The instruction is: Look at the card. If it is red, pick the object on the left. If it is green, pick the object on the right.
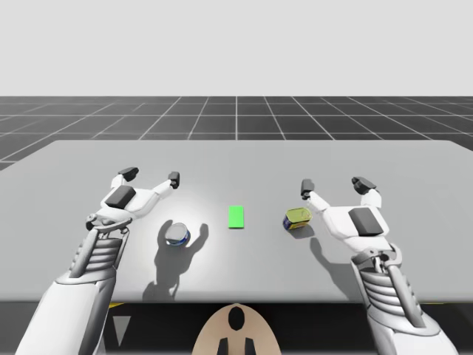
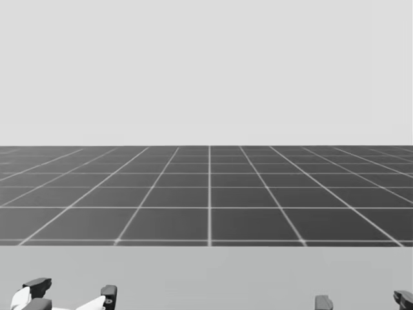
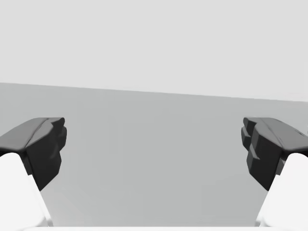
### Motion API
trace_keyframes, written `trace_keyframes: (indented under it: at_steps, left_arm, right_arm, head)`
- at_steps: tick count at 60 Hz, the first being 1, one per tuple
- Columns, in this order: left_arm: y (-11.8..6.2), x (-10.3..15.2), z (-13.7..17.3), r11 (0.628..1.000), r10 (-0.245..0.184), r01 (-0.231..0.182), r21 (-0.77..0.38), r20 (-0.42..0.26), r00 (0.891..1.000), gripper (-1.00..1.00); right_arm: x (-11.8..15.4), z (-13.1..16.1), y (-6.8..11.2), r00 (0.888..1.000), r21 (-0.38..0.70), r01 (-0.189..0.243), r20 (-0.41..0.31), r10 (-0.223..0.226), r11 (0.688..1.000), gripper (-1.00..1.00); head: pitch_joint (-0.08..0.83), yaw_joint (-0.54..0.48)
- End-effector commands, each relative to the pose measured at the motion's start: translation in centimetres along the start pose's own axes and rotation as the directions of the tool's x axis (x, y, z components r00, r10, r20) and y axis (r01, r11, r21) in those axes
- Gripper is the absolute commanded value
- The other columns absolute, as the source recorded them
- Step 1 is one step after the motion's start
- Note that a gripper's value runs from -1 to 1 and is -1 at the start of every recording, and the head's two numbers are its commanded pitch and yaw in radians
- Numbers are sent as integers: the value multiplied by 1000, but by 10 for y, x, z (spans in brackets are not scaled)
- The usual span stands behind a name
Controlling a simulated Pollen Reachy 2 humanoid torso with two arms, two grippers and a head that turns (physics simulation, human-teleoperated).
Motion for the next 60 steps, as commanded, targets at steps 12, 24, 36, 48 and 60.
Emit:
trace_keyframes:
  at_steps: [12, 24, 36, 48, 60]
  left_arm:
    - [-1, -1, 0, 1000, -28, 28, 14, 10, 1000, -1000]
    - [-2, -3, -1, 999, -42, 41, 18, 9, 999, -1000]
    - [-2, -3, -1, 998, -53, 53, 20, 10, 999, -1000]
    - [-4, -4, -2, 998, -59, 59, 17, 9, 998, -1000]
    - [-5, -4, -2, 998, -62, 62, 13, 8, 998, -1000]
  right_arm:
    - [2, 2, 3, 1000, 19, 19, -1, -19, 1000, -1000]
    - [2, 2, 3, 1000, 16, -6, 6, 6, 1000, -1000]
    - [-1, 2, 3, 1000, 21, -12, 0, 12, 1000, -1000]
    - [1, 3, 2, 1000, 22, -17, 7, 17, 1000, -1000]
    - [1, 3, 2, 1000, 21, -25, 10, 25, 999, -1000]
  head:
    - [130, 1]
    - [309, -15]
    - [465, -25]
    - [593, -6]
    - [671, 1]
